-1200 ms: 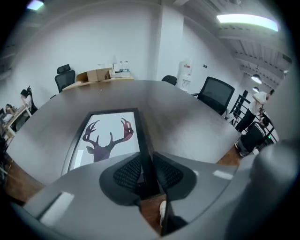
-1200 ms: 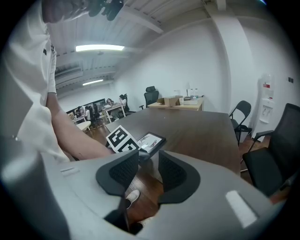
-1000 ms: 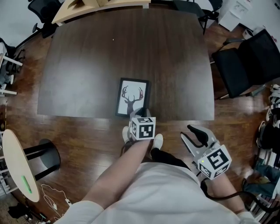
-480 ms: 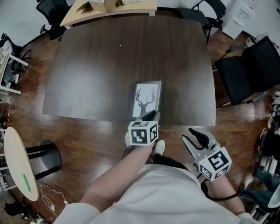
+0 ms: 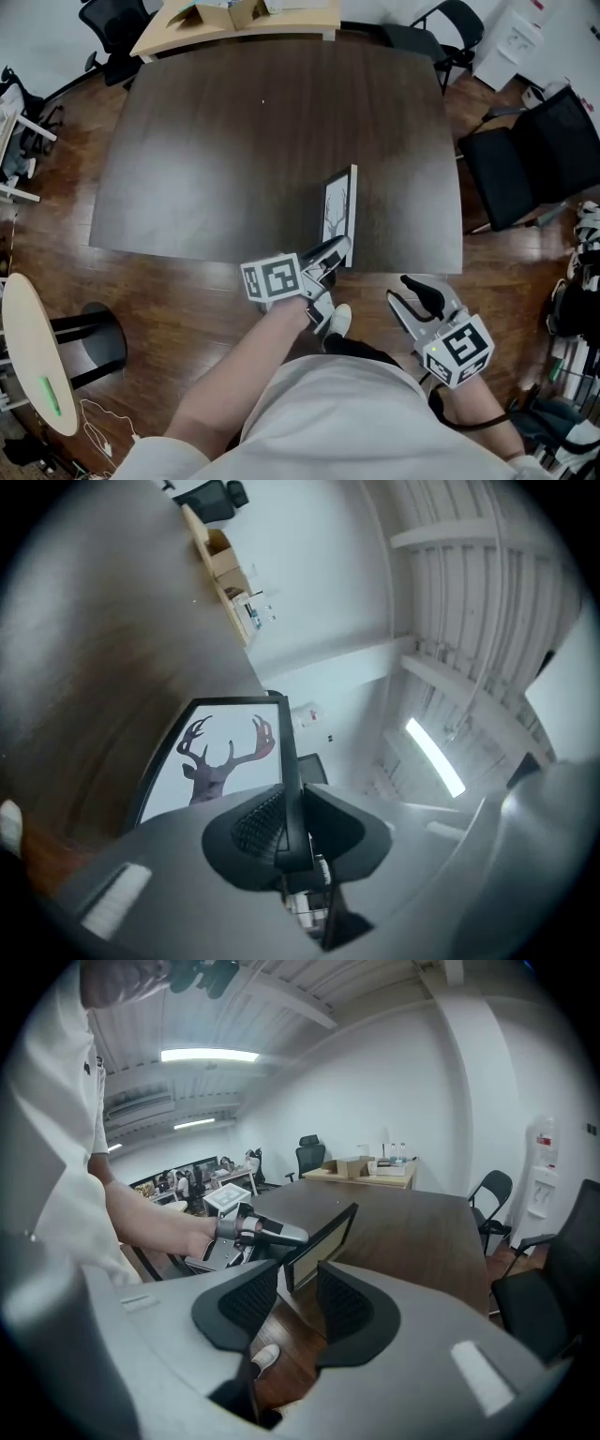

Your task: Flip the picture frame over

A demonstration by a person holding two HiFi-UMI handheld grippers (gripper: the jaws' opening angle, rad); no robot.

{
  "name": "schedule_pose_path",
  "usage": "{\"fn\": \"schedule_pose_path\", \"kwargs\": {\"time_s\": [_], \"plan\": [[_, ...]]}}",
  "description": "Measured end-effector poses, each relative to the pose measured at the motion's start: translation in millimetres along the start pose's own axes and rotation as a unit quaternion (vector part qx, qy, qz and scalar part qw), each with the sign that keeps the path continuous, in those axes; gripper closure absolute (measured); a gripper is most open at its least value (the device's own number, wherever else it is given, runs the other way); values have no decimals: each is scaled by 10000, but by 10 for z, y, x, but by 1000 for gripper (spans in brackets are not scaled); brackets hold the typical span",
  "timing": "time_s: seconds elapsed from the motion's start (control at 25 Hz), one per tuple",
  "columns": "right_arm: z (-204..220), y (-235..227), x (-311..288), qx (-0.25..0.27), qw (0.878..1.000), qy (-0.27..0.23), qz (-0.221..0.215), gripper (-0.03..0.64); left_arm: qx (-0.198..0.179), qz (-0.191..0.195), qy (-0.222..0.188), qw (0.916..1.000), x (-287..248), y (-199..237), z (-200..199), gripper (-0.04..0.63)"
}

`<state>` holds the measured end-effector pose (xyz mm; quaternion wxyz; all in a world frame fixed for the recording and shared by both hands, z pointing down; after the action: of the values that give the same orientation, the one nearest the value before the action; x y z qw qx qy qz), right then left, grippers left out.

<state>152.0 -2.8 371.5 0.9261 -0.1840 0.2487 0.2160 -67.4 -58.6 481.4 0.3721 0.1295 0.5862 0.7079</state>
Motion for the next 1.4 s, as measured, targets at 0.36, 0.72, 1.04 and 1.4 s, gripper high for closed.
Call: {"fn": "schedule_pose_path", "kwargs": {"time_s": [0.36,0.72,1.04,1.4], "plan": [[-73,128,-150,-11,9999,128,26,480,1366,1259,-234,9823,237,365,-162,528],[-158,244,-313,-46,9998,155,81,480,1202,1565,135,9802,448,564,-359,518],[-207,347,-428,-129,9997,142,160,480,1086,1498,399,9819,659,835,-491,480],[-182,471,-558,-306,9990,183,282,480,-407,-191,996,9940,745,1157,-603,485]]}}
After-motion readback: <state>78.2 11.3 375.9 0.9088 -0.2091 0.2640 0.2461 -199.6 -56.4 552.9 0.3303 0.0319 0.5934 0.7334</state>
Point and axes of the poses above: the fingertips, and each gripper's own axes: x backward along the fingers, y to its left, z out of its underside, the point moved 9 cm from there along x, backward along the fingers, and after that the axes turned 7 degrees about -z, right-handed, at the moved point
